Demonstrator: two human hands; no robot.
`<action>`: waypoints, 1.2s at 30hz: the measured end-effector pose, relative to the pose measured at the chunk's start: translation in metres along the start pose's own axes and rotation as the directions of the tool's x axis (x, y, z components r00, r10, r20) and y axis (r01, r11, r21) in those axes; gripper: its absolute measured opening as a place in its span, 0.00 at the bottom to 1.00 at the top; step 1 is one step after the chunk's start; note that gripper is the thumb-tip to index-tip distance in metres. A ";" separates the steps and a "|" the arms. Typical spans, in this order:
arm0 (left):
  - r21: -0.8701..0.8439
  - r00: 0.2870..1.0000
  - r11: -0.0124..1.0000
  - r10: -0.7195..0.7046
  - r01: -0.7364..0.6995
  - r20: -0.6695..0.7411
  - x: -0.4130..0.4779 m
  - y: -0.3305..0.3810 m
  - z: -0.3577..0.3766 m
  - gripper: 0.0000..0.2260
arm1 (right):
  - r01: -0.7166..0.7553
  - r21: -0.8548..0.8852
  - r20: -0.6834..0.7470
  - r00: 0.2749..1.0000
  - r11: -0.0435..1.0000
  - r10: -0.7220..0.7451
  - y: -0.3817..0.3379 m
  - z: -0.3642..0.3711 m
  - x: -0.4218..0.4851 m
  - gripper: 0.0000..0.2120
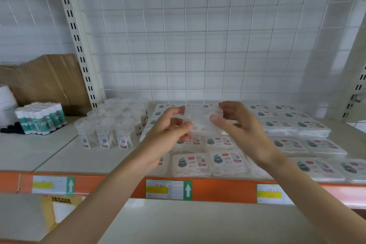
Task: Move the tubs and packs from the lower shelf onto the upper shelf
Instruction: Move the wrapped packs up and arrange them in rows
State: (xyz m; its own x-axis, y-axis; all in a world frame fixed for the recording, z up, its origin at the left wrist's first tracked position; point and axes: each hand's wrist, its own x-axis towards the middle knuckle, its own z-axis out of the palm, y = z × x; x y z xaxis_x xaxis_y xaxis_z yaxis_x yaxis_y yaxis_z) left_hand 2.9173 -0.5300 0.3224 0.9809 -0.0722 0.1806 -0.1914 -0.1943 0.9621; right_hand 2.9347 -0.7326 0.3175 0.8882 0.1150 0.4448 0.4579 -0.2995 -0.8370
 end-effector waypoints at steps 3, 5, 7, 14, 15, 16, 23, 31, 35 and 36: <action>0.003 1.000 1.000 0.022 -0.022 -0.013 -0.003 0.001 -0.005 0.16 | -0.146 0.166 0.058 0.989 0.975 0.138 -0.003 0.003 0.003 0.28; -0.011 1.000 1.000 0.028 -0.029 -0.014 -0.003 0.000 -0.007 0.16 | -0.158 0.167 0.121 0.983 0.973 0.139 -0.005 0.007 0.002 0.23; -0.006 1.000 1.000 0.030 -0.030 -0.006 -0.004 -0.001 -0.008 0.16 | -0.143 0.180 0.128 0.984 0.973 0.121 -0.004 0.011 0.002 0.14; 0.034 0.995 0.999 -0.039 0.042 -0.094 -0.004 0.007 -0.025 0.12 | -0.032 0.256 0.142 0.990 0.966 -0.005 -0.003 0.011 0.002 0.12; 0.015 0.994 0.997 -0.075 0.077 -0.082 -0.003 0.010 -0.026 0.14 | 0.008 0.243 0.142 0.989 0.970 -0.044 -0.002 0.010 0.002 0.14; -0.004 0.991 0.993 -0.117 0.117 -0.065 -0.003 0.013 -0.027 0.16 | 0.048 0.219 0.140 0.987 0.975 -0.080 -0.001 0.011 0.001 0.16; -0.041 0.991 0.990 -0.132 0.132 -0.004 -0.001 0.004 -0.027 0.12 | 0.197 0.141 0.137 0.967 0.970 -0.216 0.005 0.017 -0.003 0.16; -0.076 0.997 0.995 0.054 -0.059 -0.060 0.000 -0.001 -0.035 0.11 | -0.036 0.316 0.289 0.955 0.948 -0.060 -0.004 0.014 -0.001 0.16; 0.014 0.997 0.998 0.063 -0.063 -0.050 0.001 0.002 -0.035 0.13 | -0.166 0.286 0.266 0.960 0.944 0.088 -0.012 0.019 0.009 0.17; 0.035 0.997 0.997 0.070 -0.069 -0.043 0.001 0.002 -0.034 0.13 | -0.199 0.258 0.294 0.948 0.945 0.119 -0.014 0.022 0.010 0.15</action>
State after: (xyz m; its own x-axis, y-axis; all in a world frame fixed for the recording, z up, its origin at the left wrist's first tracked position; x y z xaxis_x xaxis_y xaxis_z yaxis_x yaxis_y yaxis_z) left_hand 2.9192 -0.4973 0.3319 0.9657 -0.0438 0.2560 -0.2593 -0.2234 0.9396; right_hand 2.9382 -0.7063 0.3268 0.9078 0.3515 0.2287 0.2660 -0.0611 -0.9620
